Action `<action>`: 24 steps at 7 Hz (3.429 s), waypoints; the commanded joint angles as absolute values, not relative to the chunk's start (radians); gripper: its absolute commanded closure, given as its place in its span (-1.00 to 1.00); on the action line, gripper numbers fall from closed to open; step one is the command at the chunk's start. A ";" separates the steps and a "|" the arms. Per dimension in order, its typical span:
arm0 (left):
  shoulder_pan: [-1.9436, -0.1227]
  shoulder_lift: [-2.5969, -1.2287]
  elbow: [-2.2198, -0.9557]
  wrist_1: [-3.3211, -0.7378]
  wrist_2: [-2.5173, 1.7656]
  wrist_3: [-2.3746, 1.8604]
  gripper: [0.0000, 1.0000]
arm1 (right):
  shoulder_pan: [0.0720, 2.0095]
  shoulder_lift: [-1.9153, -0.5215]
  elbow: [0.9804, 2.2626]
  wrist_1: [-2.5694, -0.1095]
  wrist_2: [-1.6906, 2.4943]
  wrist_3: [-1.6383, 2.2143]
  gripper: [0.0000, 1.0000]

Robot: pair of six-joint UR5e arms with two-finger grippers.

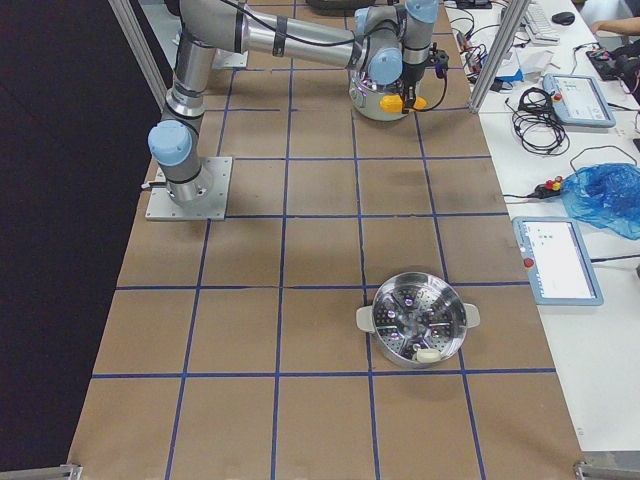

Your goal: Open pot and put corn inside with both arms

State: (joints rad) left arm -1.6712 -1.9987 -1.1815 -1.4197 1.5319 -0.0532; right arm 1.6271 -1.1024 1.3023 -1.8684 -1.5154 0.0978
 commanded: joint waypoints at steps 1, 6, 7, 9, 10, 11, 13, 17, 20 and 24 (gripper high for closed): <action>-1.528 -1.986 -1.219 -1.422 1.542 0.082 0.75 | 1.780 -0.996 1.179 -1.873 -1.506 0.261 0.62; -1.436 -2.109 -1.387 -1.192 1.540 0.205 0.75 | 1.928 -0.783 1.043 -1.924 -1.546 0.373 0.52; -1.418 -2.115 -1.397 -1.180 1.537 0.209 0.75 | 1.928 -0.773 1.078 -1.927 -1.546 0.345 0.41; -1.416 -2.118 -1.451 -1.122 1.537 0.209 0.73 | 1.927 -0.766 1.097 -1.968 -1.540 0.312 -0.99; -1.413 -2.117 -1.489 -1.071 1.536 0.210 0.73 | 1.927 -0.773 1.097 -1.968 -1.539 0.307 -1.00; -1.411 -2.118 -1.512 -1.039 1.534 0.212 0.53 | 1.925 -0.794 1.094 -1.968 -1.543 0.307 -1.00; -1.410 -2.120 -1.516 -1.029 1.531 0.212 -0.37 | 1.899 -0.926 1.121 -1.935 -1.548 0.296 -1.00; -1.414 -2.006 -1.456 -1.204 1.543 0.192 -1.00 | 1.657 -1.349 1.373 -1.634 -1.528 0.201 -0.99; -1.443 -1.770 -1.396 -1.567 1.545 0.166 -1.00 | 1.643 -1.500 1.528 -1.660 -1.539 0.184 -0.99; -1.523 -1.600 -1.493 -1.603 1.540 0.158 -1.00 | 1.644 -1.537 1.497 -1.661 -1.542 0.170 -1.00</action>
State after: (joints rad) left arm -1.5080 -1.6211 -1.4746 -1.6024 1.5411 0.1585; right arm 1.6468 -1.5373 1.4956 -1.6629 -1.5334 0.1734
